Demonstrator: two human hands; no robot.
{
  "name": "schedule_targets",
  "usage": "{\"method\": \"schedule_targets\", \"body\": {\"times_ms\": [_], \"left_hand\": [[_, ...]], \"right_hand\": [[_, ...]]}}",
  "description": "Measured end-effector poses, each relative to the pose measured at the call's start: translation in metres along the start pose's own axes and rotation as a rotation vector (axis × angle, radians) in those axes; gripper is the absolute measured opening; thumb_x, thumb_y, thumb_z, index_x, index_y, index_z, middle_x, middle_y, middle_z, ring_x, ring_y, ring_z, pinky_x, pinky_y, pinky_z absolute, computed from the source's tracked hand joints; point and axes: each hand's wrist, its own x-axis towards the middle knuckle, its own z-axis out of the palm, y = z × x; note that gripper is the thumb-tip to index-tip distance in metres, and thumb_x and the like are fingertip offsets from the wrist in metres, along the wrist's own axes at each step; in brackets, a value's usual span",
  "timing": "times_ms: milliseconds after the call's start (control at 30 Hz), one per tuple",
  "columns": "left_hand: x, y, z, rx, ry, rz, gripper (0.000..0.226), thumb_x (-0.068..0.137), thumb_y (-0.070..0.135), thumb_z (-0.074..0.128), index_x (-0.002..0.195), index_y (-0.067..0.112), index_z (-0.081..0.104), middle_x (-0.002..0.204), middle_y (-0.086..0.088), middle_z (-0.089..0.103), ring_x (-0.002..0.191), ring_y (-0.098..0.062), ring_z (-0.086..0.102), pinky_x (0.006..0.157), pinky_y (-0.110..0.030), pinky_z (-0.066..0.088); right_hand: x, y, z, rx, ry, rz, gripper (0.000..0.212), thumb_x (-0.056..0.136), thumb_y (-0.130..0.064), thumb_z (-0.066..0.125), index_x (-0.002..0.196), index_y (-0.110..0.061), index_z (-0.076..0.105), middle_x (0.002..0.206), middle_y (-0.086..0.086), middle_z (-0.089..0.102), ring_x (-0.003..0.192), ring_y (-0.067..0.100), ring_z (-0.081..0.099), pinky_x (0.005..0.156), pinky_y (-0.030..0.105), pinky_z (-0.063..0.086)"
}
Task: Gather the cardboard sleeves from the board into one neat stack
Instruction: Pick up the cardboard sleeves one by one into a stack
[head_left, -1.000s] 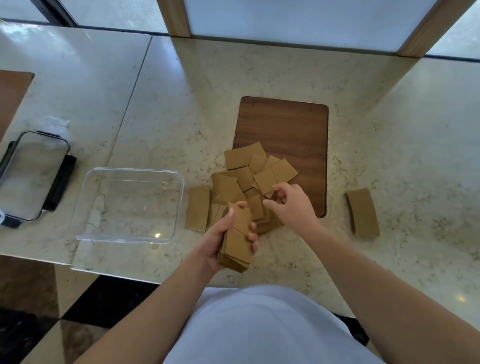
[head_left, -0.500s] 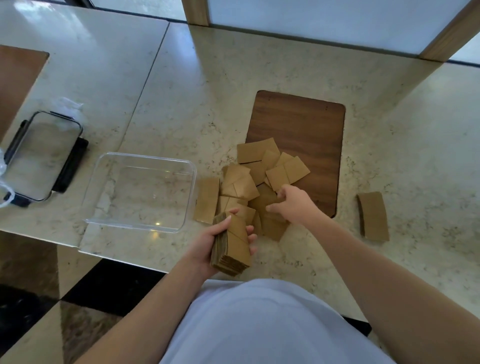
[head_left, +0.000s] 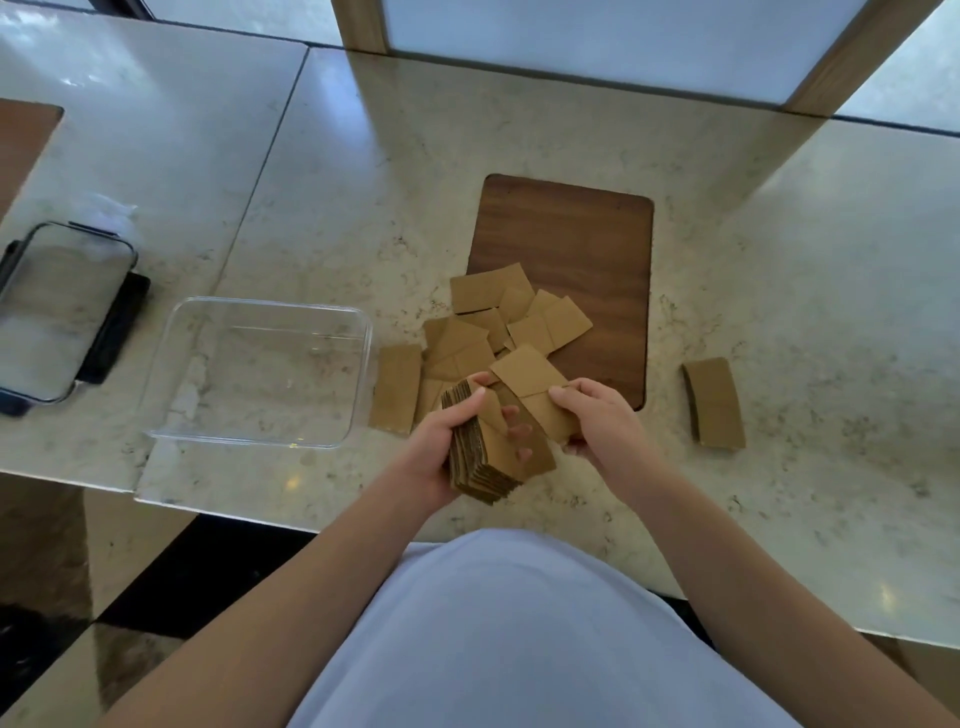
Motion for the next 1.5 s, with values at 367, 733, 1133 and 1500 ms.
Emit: {"method": "schedule_targets", "body": {"times_ms": [367, 733, 1133, 1500], "left_hand": [[-0.033, -0.012, -0.054, 0.084, -0.075, 0.014, 0.071, 0.077, 0.01, 0.079, 0.141, 0.029, 0.056, 0.119, -0.025, 0.067, 0.094, -0.037, 0.069, 0.077, -0.051, 0.059], [-0.069, -0.006, -0.104, -0.262, 0.074, 0.049, 0.045, 0.09, 0.013, 0.067, 0.134, 0.02, 0.059, 0.118, -0.034, 0.064, 0.1, -0.047, 0.069, 0.081, -0.055, 0.061], [-0.056, 0.005, -0.113, -0.151, 0.122, -0.139, 0.04, 0.089, 0.011, 0.066, 0.128, 0.02, 0.061, 0.097, -0.027, 0.066, 0.084, -0.04, 0.068, 0.074, -0.051, 0.058], [-0.019, 0.005, -0.062, -0.045, 0.105, -0.072, 0.052, 0.078, 0.01, 0.075, 0.128, 0.023, 0.066, 0.11, -0.027, 0.068, 0.084, -0.041, 0.073, 0.074, -0.053, 0.063]], "right_hand": [[-0.006, 0.02, 0.057, -0.939, -0.254, -0.191, 0.032, 0.102, -0.04, 0.054, 0.077, -0.02, 0.06, 0.074, -0.005, 0.063, 0.068, 0.015, 0.058, 0.058, 0.029, 0.043], [0.04, 0.036, 0.097, -1.28, 0.177, -0.365, 0.068, 0.081, -0.063, 0.071, 0.13, -0.02, 0.053, 0.129, 0.007, 0.048, 0.123, 0.03, 0.042, 0.101, 0.045, 0.038], [0.036, 0.033, 0.109, -0.815, 0.187, -0.278, 0.039, 0.087, -0.036, 0.077, 0.075, -0.023, 0.042, 0.07, -0.008, 0.051, 0.063, 0.01, 0.048, 0.051, 0.027, 0.03], [0.004, 0.016, 0.061, -0.409, 0.162, -0.305, 0.013, 0.096, -0.021, 0.068, 0.103, -0.011, 0.073, 0.096, 0.004, 0.073, 0.093, 0.024, 0.068, 0.084, 0.042, 0.057]]}}
